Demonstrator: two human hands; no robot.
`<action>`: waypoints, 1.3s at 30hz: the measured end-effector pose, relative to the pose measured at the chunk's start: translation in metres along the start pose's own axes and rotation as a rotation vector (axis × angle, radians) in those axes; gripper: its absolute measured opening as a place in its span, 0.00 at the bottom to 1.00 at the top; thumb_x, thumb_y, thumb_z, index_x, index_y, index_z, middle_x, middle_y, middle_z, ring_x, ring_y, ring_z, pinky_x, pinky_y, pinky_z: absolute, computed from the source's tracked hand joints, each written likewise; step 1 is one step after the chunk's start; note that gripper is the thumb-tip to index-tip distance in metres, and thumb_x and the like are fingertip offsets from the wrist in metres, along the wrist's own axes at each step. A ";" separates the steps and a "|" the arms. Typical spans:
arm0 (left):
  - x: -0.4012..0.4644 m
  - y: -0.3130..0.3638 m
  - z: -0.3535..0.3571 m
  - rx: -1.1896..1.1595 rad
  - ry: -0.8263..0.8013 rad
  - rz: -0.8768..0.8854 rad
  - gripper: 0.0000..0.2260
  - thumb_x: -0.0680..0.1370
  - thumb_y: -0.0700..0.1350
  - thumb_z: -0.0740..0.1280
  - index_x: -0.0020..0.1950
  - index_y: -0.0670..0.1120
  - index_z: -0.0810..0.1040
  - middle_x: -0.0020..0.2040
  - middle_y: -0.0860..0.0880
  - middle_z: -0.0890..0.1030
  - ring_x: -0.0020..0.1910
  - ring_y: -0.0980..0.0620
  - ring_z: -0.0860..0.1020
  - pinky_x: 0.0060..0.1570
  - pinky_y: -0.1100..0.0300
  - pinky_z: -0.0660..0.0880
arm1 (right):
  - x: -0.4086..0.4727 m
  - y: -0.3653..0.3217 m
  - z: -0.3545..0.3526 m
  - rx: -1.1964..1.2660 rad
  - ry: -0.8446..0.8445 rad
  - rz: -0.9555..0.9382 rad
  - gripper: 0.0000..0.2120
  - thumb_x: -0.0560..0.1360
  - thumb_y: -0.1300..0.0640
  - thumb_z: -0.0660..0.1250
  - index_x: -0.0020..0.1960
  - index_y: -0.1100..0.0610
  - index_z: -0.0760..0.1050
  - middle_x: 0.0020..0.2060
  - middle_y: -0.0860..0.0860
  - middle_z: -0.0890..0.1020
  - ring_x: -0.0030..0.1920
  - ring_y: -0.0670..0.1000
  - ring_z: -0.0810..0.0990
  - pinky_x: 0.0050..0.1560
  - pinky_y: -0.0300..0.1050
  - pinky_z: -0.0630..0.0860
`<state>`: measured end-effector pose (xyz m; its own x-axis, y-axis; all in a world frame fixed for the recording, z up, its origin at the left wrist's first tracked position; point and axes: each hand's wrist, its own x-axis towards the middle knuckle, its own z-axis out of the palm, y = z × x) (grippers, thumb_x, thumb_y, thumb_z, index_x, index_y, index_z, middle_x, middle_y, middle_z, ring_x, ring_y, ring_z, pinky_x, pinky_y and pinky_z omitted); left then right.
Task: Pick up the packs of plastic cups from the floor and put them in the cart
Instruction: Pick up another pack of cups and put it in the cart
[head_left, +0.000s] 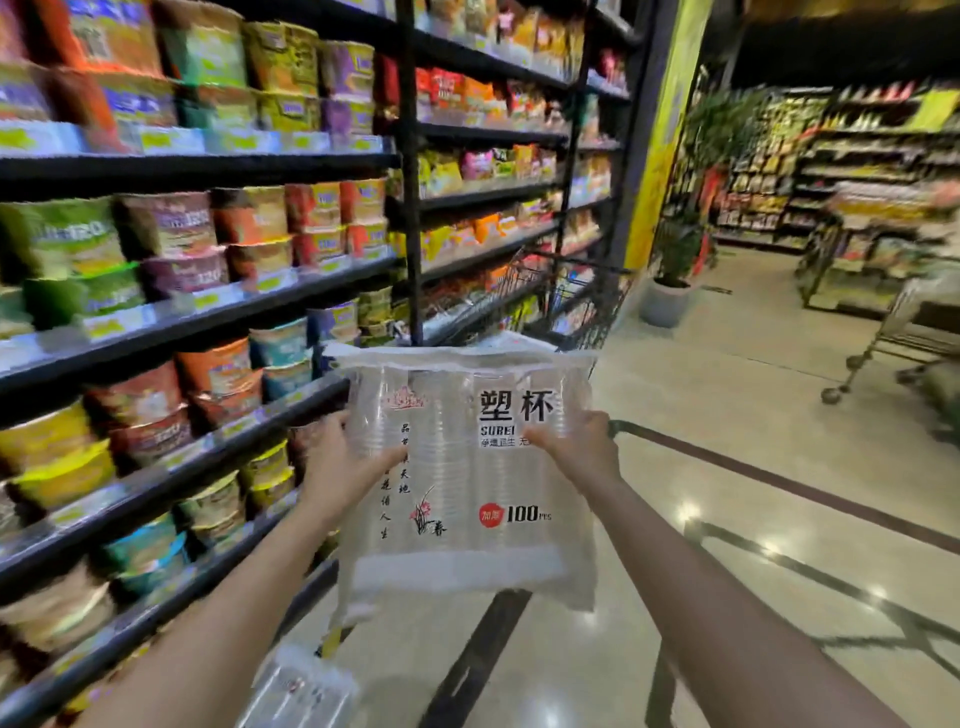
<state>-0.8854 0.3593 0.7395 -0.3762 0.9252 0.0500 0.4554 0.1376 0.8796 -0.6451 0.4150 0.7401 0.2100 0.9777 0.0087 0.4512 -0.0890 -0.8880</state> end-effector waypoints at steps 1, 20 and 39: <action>0.018 0.007 0.009 0.015 -0.004 0.014 0.42 0.57 0.57 0.77 0.65 0.43 0.66 0.62 0.42 0.77 0.60 0.44 0.76 0.60 0.49 0.73 | 0.020 0.000 -0.001 0.010 0.003 0.019 0.40 0.67 0.47 0.75 0.69 0.63 0.60 0.65 0.58 0.72 0.64 0.59 0.73 0.56 0.47 0.71; 0.459 0.059 0.168 0.147 -0.005 0.086 0.35 0.67 0.51 0.75 0.67 0.40 0.62 0.65 0.40 0.73 0.64 0.40 0.71 0.59 0.51 0.69 | 0.414 -0.022 0.094 0.125 -0.032 0.105 0.21 0.65 0.47 0.75 0.53 0.55 0.74 0.52 0.49 0.79 0.53 0.50 0.79 0.57 0.47 0.75; 0.868 0.063 0.439 0.436 -0.345 0.112 0.35 0.65 0.57 0.64 0.67 0.41 0.66 0.65 0.40 0.73 0.64 0.42 0.71 0.62 0.49 0.69 | 0.828 0.078 0.194 0.210 0.043 0.569 0.40 0.73 0.47 0.69 0.75 0.62 0.52 0.73 0.59 0.62 0.72 0.62 0.64 0.68 0.55 0.66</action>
<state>-0.8287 1.3259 0.6309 -0.0546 0.9945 -0.0899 0.7960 0.0977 0.5973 -0.6043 1.2547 0.5887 0.4051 0.7785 -0.4793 0.0780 -0.5518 -0.8303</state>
